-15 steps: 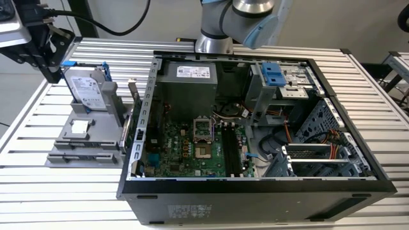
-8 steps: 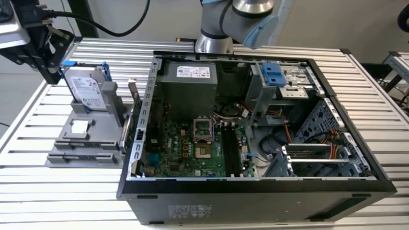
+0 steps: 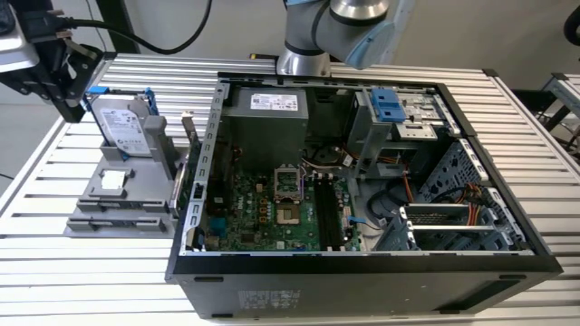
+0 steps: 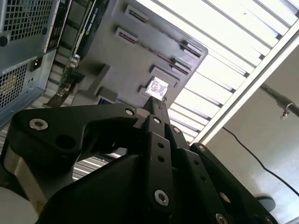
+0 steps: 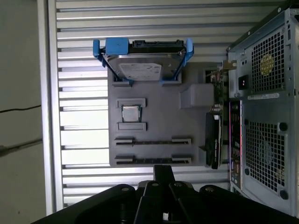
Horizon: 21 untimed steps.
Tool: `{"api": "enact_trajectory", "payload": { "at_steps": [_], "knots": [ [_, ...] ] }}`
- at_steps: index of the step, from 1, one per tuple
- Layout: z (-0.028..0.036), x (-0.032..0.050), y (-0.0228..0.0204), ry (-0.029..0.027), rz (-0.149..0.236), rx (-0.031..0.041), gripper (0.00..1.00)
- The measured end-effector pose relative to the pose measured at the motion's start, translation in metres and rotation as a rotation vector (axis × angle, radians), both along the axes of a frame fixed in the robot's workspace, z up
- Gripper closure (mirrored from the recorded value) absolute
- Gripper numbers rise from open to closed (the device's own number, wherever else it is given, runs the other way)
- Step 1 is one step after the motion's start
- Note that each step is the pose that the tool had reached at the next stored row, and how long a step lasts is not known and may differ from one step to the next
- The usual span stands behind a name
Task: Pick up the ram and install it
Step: 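Pick up the ram and move it above insertion slot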
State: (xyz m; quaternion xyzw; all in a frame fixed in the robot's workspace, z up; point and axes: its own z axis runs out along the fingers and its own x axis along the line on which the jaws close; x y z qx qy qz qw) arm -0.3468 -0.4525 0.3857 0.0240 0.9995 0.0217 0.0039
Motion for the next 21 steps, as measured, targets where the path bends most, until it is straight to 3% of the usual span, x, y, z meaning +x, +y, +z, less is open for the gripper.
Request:
{"api": "enact_trajectory", "payload": {
  "at_steps": [9,18,21],
  "knots": [
    [-0.0007,0.0002,-0.0074,-0.0001,0.0,0.0001,1.0],
    [-0.0015,0.0011,-0.0217,-0.0001,0.0,0.0001,1.0],
    [-0.0015,0.0014,-0.0235,0.0,0.003,0.0,1.0]
  ]
}}
